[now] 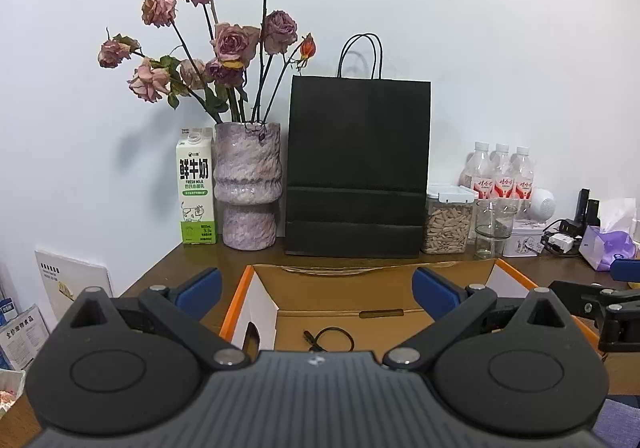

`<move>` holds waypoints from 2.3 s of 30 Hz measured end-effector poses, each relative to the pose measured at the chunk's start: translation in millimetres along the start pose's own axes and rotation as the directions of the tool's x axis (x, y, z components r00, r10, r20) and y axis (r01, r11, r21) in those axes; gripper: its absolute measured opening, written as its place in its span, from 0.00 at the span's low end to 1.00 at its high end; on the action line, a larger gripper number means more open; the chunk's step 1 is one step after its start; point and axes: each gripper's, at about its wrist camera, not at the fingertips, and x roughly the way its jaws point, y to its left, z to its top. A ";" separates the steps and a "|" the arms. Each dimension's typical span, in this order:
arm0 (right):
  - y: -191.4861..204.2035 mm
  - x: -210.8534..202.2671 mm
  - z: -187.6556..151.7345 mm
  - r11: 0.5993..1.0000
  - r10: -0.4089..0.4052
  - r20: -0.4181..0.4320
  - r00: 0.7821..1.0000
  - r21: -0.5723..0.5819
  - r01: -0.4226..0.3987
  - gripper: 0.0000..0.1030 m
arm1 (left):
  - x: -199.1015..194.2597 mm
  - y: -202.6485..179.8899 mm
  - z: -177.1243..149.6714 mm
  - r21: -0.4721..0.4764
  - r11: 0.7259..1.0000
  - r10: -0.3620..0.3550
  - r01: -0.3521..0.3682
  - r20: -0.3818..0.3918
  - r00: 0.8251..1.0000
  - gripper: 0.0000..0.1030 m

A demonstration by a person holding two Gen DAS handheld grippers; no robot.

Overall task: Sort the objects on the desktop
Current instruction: 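Withdraw both open grippers from the box back toward the table, then grasp the red rose with the right gripper while the left grasps the pink-tied braided cable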

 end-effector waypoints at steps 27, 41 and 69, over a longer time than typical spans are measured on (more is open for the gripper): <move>2.6 -127.4 -16.5 0.998 0.045 0.052 0.998 -0.050 -0.042 1.00 | -117.9 20.5 7.0 -0.004 0.999 -0.040 0.040 0.038 0.998 1.00; -20.7 -185.6 -85.5 1.000 -0.030 -0.075 0.997 0.004 0.030 1.00 | -164.7 49.8 -38.8 -0.028 0.999 0.030 -0.031 -0.047 0.998 1.00; -41.5 -192.2 -129.7 0.995 -0.075 -0.178 0.981 0.054 0.086 1.00 | -169.9 47.7 -85.6 -0.016 1.000 0.017 -0.021 -0.195 0.981 1.00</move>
